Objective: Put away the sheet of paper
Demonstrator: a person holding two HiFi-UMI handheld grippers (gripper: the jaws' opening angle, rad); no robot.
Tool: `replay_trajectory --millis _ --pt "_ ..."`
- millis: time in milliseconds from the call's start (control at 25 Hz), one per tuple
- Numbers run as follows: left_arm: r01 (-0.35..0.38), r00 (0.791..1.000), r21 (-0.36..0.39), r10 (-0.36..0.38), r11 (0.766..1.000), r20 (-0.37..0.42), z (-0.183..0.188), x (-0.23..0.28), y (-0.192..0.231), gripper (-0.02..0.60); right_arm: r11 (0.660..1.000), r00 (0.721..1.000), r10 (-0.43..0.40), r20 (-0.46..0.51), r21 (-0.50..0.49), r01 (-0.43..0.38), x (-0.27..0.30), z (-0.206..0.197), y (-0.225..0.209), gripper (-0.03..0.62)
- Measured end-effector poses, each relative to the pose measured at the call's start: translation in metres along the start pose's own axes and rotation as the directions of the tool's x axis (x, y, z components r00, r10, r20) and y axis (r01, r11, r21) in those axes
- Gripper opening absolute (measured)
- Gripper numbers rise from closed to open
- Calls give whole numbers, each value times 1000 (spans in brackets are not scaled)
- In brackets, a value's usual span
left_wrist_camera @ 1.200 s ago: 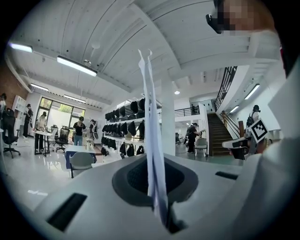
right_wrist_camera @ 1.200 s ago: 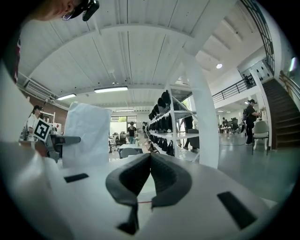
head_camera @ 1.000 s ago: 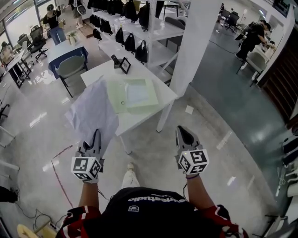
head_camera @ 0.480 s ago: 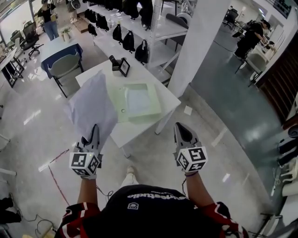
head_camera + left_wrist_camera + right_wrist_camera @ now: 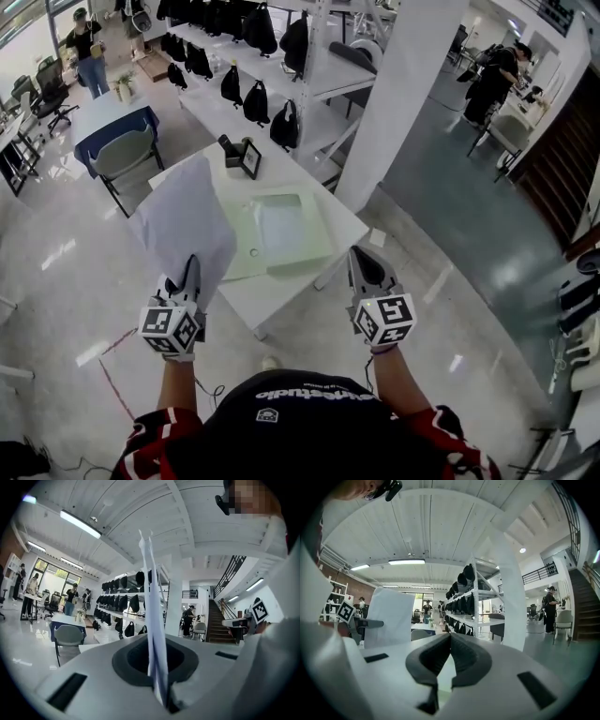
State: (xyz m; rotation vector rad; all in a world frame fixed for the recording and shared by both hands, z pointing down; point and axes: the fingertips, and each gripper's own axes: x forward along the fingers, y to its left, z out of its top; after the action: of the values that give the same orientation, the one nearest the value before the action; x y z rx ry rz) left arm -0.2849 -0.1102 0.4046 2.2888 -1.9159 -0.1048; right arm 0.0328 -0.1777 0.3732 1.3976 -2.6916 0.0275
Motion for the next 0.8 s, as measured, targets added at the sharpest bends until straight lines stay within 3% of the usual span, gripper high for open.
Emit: replay_trajectory --millis 800 --pt "82 996 -120 -84 989 -11 -16 58 36 5 1000 999 -27 -32 -16 26 44 -11 3 -8"
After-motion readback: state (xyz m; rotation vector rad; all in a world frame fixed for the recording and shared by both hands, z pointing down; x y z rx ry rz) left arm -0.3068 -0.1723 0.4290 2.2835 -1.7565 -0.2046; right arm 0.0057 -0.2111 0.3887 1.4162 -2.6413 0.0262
